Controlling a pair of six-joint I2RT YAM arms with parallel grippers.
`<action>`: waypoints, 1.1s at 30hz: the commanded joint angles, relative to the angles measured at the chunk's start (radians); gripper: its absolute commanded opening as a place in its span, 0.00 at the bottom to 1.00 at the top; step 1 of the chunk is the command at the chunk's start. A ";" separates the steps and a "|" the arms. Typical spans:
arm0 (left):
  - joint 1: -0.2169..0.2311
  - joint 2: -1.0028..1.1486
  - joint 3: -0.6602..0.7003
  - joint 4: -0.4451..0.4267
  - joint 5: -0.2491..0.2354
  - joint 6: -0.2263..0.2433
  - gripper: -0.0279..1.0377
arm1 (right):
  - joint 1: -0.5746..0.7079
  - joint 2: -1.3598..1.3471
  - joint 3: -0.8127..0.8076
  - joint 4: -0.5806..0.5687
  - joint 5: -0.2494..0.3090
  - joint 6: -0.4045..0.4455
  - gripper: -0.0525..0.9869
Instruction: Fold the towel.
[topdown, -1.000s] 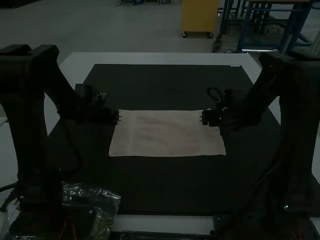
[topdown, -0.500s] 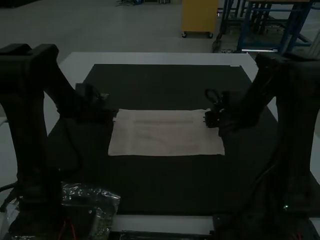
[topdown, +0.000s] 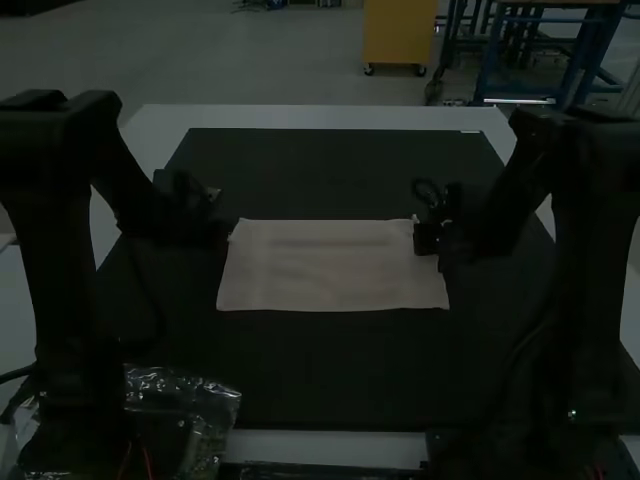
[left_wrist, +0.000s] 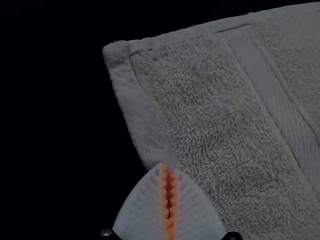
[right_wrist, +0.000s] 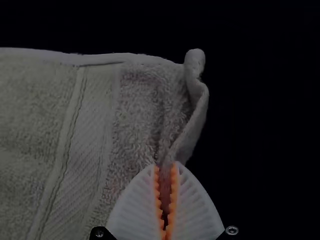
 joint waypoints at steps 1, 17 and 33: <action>0.010 -0.065 -0.004 0.002 0.006 -0.035 0.04 | -0.032 -0.060 0.010 -0.015 0.026 0.013 0.03; 0.010 -0.211 -0.027 -0.134 0.008 -0.038 0.04 | -0.059 -0.242 0.011 -0.175 -0.053 0.032 0.03; 0.003 -0.405 -0.119 -0.242 0.006 -0.037 0.04 | -0.098 -0.453 -0.131 -0.333 -0.135 0.019 0.03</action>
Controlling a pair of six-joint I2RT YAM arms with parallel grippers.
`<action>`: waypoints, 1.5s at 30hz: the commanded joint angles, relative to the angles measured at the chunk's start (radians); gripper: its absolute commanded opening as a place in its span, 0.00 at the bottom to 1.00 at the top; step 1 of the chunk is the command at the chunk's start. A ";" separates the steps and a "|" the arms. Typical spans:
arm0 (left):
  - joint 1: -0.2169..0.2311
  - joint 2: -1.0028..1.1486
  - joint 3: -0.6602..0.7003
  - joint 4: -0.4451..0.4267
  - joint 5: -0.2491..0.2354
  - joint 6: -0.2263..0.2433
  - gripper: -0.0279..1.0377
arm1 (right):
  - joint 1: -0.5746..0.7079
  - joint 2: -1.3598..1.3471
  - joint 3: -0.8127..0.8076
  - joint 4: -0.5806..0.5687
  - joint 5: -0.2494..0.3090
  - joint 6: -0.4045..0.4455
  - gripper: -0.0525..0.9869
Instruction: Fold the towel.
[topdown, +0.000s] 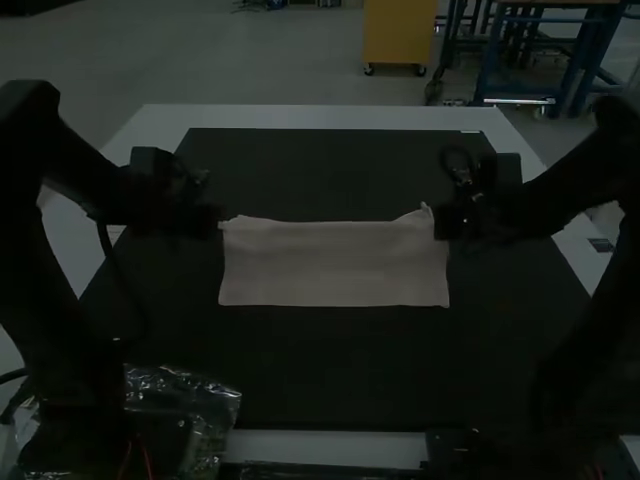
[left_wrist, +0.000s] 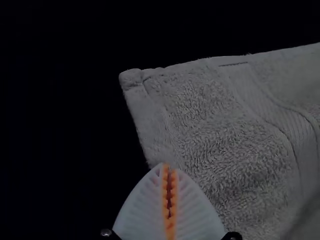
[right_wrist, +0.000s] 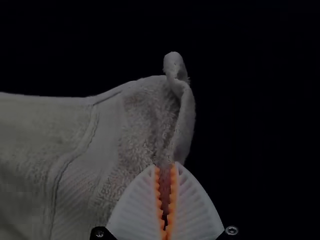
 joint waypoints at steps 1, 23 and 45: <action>0.003 -0.060 -0.008 -0.012 -0.021 0.014 0.04 | -0.027 -0.065 -0.031 -0.007 0.000 -0.007 0.03; -0.040 -0.274 -0.129 -0.201 -0.047 0.033 0.04 | -0.030 -0.346 -0.244 -0.162 -0.038 -0.036 0.03; -0.066 -0.274 -0.257 -0.178 -0.115 0.042 0.70 | -0.065 -0.328 -0.322 -0.201 -0.043 -0.104 0.66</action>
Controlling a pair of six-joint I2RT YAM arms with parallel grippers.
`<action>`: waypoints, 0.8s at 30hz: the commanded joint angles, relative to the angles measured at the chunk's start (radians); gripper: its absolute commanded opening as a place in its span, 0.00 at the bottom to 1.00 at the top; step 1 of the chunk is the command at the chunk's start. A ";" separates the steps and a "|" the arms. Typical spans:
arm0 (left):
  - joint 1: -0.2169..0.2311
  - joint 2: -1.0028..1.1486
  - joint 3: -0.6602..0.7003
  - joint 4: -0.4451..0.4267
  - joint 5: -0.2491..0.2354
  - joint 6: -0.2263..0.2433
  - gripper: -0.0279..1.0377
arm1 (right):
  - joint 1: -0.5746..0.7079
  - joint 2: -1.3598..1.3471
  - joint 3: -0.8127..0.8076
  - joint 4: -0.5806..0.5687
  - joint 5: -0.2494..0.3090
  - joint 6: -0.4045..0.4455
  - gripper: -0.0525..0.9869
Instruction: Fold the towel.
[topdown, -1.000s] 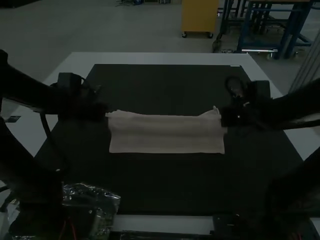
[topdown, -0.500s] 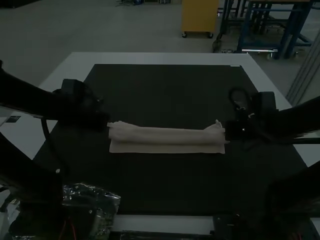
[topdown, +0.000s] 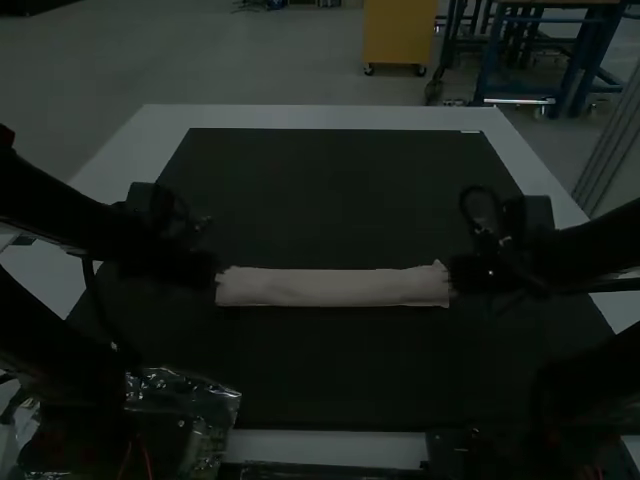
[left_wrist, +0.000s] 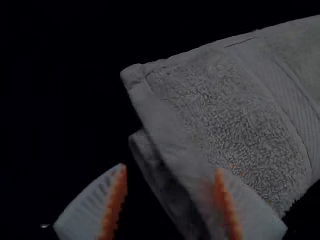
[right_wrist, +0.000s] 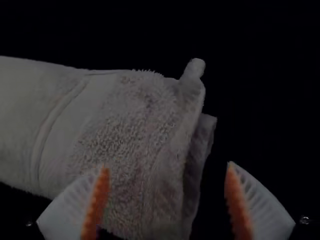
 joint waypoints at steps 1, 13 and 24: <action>0.006 -0.024 0.002 0.020 -0.012 0.007 0.86 | -0.013 0.006 0.001 -0.004 0.013 -0.024 0.73; 0.087 -0.052 0.045 0.112 0.014 -0.050 0.94 | -0.006 0.006 0.056 -0.038 -0.006 -0.025 0.89; 0.086 -0.054 0.068 0.096 0.031 -0.060 0.94 | 0.022 0.112 0.071 -0.026 -0.012 -0.012 0.91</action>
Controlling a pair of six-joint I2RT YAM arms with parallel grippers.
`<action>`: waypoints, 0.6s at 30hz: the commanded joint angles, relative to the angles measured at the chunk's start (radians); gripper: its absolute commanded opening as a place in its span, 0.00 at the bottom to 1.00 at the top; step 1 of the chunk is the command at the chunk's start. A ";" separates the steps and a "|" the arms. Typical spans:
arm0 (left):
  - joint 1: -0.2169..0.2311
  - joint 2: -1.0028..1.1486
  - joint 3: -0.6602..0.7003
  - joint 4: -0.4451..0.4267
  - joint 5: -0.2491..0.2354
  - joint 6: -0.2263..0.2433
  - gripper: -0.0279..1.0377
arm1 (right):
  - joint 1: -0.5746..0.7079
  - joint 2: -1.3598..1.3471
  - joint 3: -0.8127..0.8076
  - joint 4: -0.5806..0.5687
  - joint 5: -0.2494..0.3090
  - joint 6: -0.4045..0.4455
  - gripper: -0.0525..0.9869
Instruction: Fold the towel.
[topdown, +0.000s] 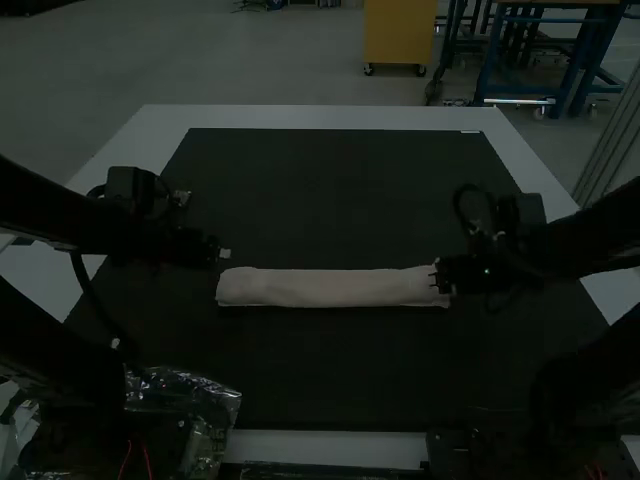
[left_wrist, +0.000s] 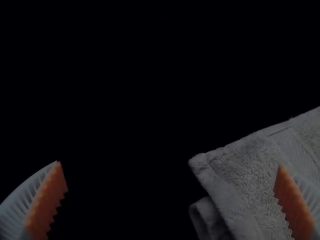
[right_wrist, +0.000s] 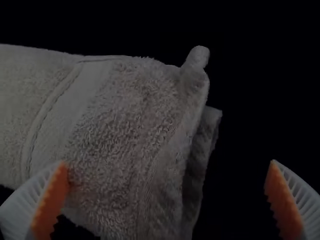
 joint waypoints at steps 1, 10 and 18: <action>0.002 -0.015 0.037 0.001 0.022 -0.008 0.94 | 0.011 0.034 0.018 0.024 -0.012 0.011 0.91; 0.002 -0.013 0.040 0.001 0.029 -0.008 0.94 | 0.049 0.127 0.022 0.112 0.008 0.024 0.91; 0.002 -0.015 0.039 0.002 0.036 -0.008 0.94 | 0.092 0.201 0.050 0.144 -0.024 0.072 0.26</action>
